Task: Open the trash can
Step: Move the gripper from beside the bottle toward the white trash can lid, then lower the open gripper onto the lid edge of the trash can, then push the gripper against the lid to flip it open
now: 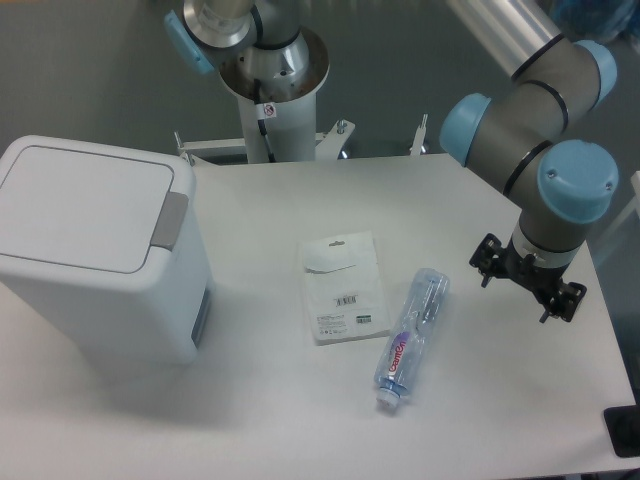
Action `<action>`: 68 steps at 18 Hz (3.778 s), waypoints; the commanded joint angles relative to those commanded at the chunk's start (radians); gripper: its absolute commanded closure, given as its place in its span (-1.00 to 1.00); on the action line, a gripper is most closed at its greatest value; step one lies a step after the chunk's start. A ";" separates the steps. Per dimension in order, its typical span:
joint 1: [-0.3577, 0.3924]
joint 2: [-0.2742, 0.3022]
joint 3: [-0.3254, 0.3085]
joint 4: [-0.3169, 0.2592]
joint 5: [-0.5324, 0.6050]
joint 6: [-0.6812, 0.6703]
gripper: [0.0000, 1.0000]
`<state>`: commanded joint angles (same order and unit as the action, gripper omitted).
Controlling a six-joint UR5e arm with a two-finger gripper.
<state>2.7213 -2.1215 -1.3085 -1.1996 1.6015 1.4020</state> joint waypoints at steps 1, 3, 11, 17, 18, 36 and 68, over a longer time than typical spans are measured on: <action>0.000 0.000 0.002 0.000 0.000 0.006 -1.00; 0.000 0.002 0.008 0.000 0.000 0.003 -1.00; -0.041 0.047 -0.041 -0.002 -0.023 -0.175 -1.00; -0.146 0.101 -0.071 -0.002 -0.075 -0.435 -1.00; -0.167 0.103 -0.066 -0.003 -0.077 -0.455 -1.00; -0.310 0.350 -0.152 -0.063 -0.410 -0.880 -1.00; -0.360 0.491 -0.302 -0.054 -0.491 -0.992 -1.00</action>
<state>2.3608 -1.6306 -1.6107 -1.2533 1.1106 0.4096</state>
